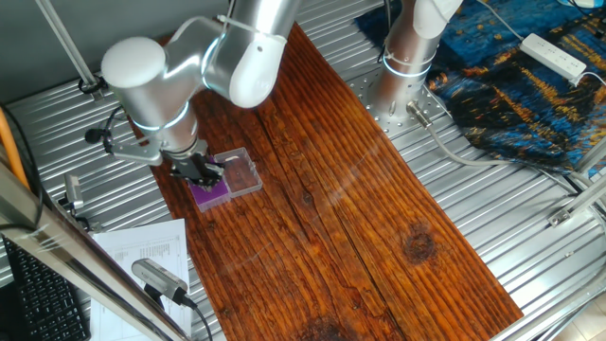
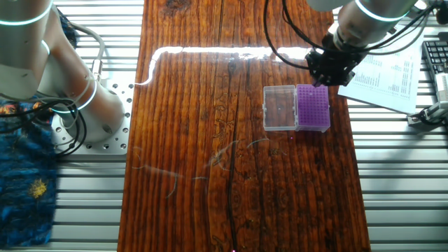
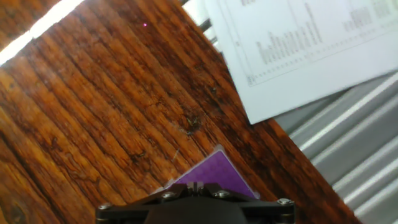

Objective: Insert a small pipette tip into the holder for small pipette tips

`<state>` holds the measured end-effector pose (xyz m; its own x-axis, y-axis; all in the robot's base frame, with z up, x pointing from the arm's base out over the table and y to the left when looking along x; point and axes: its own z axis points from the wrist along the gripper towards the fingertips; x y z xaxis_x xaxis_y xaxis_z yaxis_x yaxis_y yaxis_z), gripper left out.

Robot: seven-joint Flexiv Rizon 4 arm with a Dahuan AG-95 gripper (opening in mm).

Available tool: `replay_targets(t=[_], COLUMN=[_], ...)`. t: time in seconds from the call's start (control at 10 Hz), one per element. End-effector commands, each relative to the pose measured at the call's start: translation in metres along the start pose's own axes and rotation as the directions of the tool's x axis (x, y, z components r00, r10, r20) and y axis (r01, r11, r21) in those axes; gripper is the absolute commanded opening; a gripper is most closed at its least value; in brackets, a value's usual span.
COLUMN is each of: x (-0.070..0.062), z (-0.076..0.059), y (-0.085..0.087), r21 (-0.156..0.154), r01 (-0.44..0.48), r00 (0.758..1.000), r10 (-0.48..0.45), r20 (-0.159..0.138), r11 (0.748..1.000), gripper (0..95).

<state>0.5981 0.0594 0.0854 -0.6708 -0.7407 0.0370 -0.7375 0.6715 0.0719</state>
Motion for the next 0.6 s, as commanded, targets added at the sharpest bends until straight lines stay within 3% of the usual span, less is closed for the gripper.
replay_targets(t=[0.1,0.3,0.5,0.6], x=[0.015,0.029,0.045,0.057], z=[-0.012,-0.016,-0.019,-0.021], y=[-0.011,-0.012,-0.004,0.004], r21=[0.006,0.008,0.01,0.015], r01=[-0.185,-0.281,-0.349,-0.406], r00=[0.983,0.959,0.937,0.914], r10=[0.185,0.281,0.349,0.406], r20=[-0.021,-0.021,-0.017,-0.016], r11=[0.983,0.96,0.937,0.914], gripper=[0.0,0.0,0.0,0.0])
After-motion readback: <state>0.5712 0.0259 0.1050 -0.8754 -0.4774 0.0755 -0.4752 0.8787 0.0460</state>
